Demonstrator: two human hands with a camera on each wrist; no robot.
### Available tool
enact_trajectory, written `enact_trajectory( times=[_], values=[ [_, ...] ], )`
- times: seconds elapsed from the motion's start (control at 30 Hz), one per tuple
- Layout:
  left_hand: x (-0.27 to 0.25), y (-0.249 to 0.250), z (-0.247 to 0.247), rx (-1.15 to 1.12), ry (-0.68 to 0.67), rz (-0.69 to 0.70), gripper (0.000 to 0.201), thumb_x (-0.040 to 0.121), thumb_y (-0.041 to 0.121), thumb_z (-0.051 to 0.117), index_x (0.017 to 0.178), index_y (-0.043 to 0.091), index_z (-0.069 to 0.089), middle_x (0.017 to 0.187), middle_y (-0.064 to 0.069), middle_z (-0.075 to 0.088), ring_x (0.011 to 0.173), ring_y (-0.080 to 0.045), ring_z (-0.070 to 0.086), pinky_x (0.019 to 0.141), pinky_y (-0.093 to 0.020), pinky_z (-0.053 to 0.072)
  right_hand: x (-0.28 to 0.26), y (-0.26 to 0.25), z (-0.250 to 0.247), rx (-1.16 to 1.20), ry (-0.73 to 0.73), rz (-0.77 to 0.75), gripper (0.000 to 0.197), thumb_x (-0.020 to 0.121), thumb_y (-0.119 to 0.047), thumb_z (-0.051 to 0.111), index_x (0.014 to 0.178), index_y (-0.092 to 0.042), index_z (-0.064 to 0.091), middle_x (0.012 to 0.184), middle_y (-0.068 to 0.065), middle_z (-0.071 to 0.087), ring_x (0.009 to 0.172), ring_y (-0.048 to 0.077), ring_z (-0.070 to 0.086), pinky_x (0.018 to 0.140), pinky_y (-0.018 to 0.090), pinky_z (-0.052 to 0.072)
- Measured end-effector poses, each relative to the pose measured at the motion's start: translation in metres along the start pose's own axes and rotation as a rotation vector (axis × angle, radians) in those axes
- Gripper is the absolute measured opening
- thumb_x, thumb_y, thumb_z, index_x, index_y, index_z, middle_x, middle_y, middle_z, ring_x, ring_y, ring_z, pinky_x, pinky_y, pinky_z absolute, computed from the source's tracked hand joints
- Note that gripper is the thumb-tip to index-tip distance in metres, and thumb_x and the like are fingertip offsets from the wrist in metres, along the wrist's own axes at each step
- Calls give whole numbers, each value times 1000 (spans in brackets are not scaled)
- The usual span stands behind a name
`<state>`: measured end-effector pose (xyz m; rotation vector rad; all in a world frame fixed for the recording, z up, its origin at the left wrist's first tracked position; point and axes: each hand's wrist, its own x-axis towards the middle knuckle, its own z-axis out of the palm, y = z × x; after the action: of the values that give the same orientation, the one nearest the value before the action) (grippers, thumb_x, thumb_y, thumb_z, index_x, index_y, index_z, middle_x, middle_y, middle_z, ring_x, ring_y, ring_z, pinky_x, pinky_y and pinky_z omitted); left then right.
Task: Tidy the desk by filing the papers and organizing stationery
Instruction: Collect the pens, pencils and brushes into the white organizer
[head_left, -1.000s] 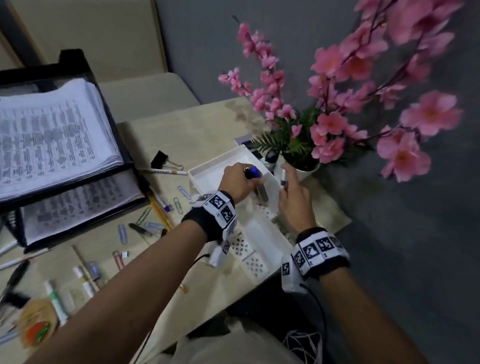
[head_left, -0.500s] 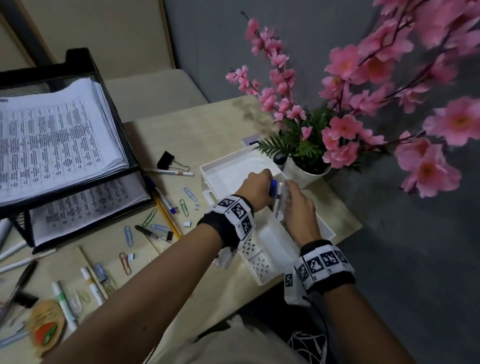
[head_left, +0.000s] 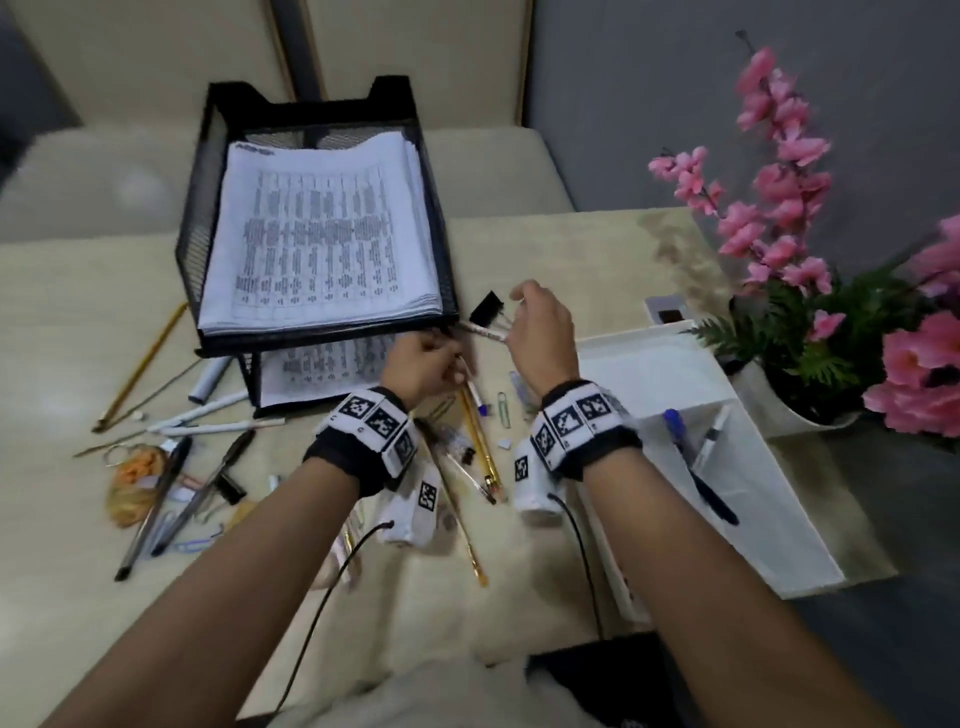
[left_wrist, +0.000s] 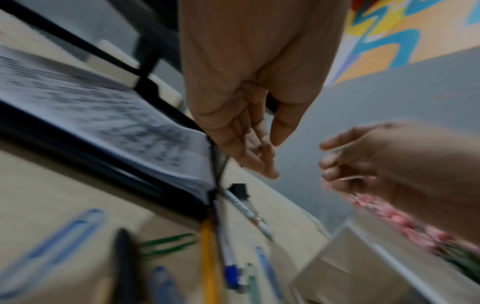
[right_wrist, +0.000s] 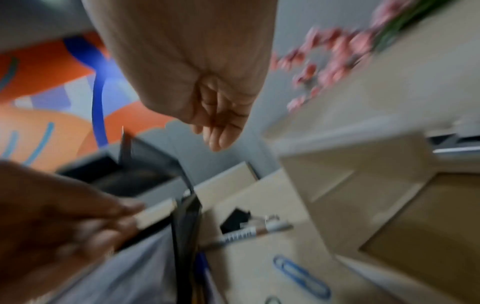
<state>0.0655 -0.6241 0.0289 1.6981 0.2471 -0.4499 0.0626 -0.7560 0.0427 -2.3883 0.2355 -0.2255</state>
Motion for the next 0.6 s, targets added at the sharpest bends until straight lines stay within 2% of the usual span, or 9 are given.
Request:
enact_trajectory(
  times=[0.1,0.13,0.23,0.33,0.4,0.5,0.6],
  values=[
    [3,-23,-38,50,37,-34,36,91,-11,33,67,9,49,50,-3,56,29,1,51,36,-10,43,25,11,48,-198,-230,-1,31,84,3,42,110,0,58,117,24,58,108,39,55,88,41,45],
    [5,-32,-48,57,49,-49,36,90,-12,33,67,10,50,50,-2,57,29,1,51,36,-10,43,32,17,60,-259,-279,11,31,84,1,42,111,0,57,119,25,56,108,40,55,88,42,45],
    [4,-47,-71,51,59,-100,35,92,-10,35,69,10,51,39,2,59,31,1,53,37,-10,43,47,32,81,-416,-349,86,32,87,-5,46,118,-6,53,124,21,52,112,40,52,88,43,45],
    [1,-54,-79,46,45,-115,35,93,-10,33,71,10,51,60,-6,59,33,1,55,39,-10,46,48,36,85,-539,-377,53,37,83,-2,54,120,-6,49,125,20,52,117,38,50,91,44,43],
    [1,-56,-76,18,23,-123,34,93,-10,31,72,8,50,67,-9,56,34,1,56,41,-11,48,41,38,82,-581,-374,45,38,84,1,53,121,-2,48,127,21,51,119,39,48,93,44,43],
    [0,-57,-64,-53,-4,-147,34,94,-9,30,72,7,50,71,-12,57,36,-2,57,43,-15,52,27,39,74,-481,-357,117,30,85,2,49,115,6,51,125,25,52,116,39,50,91,42,43],
    [2,-54,-47,-115,-10,-166,31,95,-3,32,75,9,51,71,-9,57,41,-5,56,46,-17,48,5,32,60,-182,-247,287,26,84,4,46,107,7,57,117,25,59,107,36,56,86,36,45]
  ],
)
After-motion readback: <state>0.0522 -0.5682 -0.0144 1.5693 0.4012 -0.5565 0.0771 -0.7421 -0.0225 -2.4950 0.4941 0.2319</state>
